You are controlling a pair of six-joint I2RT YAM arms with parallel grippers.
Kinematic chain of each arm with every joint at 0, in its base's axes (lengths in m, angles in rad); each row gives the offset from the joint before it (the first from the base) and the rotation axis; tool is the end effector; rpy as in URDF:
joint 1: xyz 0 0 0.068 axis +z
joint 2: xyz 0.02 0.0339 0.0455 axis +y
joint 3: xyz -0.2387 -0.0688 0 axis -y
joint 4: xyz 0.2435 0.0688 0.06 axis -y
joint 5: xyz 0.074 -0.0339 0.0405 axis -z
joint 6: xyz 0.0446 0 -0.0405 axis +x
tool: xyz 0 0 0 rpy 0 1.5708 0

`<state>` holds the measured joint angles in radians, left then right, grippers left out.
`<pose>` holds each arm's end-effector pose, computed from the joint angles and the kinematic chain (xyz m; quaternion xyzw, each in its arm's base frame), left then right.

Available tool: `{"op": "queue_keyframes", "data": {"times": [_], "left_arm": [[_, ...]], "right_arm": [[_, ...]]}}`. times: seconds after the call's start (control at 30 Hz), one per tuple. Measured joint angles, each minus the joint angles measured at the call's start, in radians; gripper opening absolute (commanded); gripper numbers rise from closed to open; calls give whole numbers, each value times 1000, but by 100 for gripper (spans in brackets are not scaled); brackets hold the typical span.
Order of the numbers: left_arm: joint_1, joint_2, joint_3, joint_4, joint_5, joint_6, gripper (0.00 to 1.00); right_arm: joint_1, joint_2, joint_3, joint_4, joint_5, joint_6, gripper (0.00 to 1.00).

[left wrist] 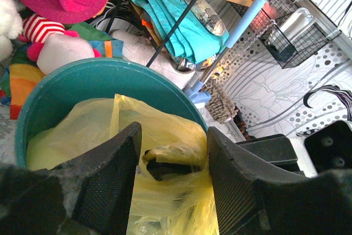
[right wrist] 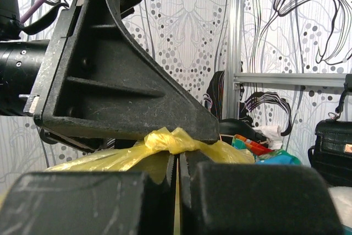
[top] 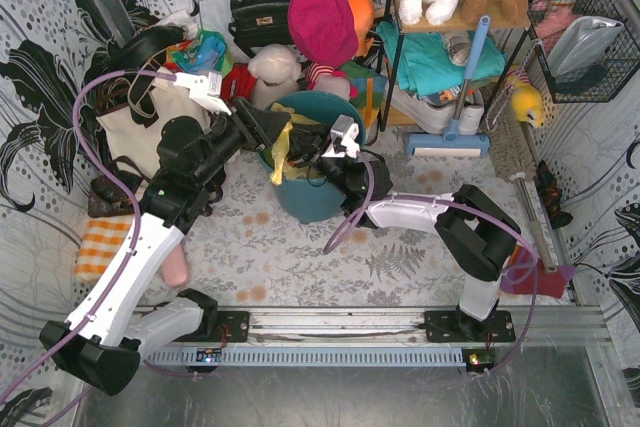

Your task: Tie the trash bag

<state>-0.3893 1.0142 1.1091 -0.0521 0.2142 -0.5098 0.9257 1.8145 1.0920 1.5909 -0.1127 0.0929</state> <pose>0.2259 -0.1029 0.4040 0.0356 0.6913 -0.3786 0.6145 0.2223 0.3038 0.3194 -0.1873 0.2927 0.4740 0.8090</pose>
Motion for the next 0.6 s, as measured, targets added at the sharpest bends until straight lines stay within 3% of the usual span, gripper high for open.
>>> {"op": "queue_keyframes", "data": {"times": [0.6], "left_arm": [[-26, -79, -104, 78, 27, -81, 66]], "right_arm": [[4, 0, 0, 4, -8, -57, 0]]}}
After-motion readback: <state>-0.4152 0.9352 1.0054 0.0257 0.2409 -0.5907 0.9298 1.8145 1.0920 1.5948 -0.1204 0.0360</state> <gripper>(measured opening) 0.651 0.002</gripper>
